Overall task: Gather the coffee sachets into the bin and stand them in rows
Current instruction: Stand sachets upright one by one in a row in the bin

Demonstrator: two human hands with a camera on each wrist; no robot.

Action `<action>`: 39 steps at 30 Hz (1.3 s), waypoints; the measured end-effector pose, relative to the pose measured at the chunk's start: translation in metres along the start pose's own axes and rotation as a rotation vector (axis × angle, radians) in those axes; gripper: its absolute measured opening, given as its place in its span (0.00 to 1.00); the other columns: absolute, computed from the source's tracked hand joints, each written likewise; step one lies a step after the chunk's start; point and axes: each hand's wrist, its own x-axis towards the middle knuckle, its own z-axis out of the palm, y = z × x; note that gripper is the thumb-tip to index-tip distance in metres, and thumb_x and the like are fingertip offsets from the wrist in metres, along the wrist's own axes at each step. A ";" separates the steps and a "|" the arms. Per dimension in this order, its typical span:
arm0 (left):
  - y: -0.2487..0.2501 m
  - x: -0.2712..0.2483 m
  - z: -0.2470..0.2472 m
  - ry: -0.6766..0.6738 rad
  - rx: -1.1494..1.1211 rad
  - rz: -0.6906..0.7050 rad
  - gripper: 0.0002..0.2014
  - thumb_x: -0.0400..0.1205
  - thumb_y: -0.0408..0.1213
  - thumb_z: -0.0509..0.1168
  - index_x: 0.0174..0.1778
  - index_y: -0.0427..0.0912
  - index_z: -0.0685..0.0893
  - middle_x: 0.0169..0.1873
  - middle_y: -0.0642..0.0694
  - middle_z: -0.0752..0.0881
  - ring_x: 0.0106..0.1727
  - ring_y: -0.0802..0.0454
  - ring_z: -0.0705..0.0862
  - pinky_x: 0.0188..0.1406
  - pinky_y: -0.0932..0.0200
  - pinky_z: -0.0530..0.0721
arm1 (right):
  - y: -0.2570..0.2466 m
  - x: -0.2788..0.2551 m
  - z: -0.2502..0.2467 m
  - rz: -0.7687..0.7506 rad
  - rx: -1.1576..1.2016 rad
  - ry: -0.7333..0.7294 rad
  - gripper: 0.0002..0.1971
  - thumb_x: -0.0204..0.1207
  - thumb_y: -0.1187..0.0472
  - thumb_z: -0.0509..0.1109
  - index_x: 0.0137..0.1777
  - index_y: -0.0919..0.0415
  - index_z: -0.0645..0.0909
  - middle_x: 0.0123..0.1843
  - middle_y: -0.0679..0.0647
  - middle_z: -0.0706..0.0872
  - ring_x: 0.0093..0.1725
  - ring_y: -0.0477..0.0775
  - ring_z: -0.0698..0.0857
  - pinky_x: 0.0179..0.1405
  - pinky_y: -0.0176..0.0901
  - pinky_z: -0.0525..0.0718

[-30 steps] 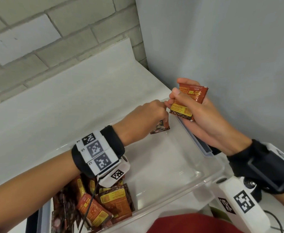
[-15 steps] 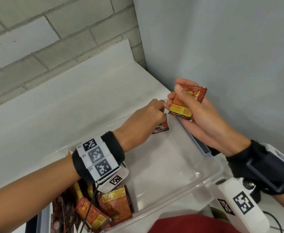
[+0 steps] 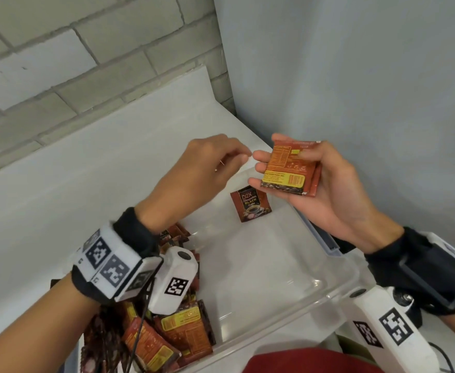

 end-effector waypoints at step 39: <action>0.005 -0.018 -0.014 -0.047 -0.718 -0.141 0.10 0.86 0.32 0.60 0.56 0.42 0.86 0.47 0.43 0.87 0.49 0.50 0.87 0.46 0.59 0.87 | 0.005 0.002 0.001 -0.019 -0.364 -0.014 0.19 0.68 0.67 0.71 0.60 0.56 0.82 0.54 0.61 0.88 0.53 0.58 0.89 0.50 0.49 0.88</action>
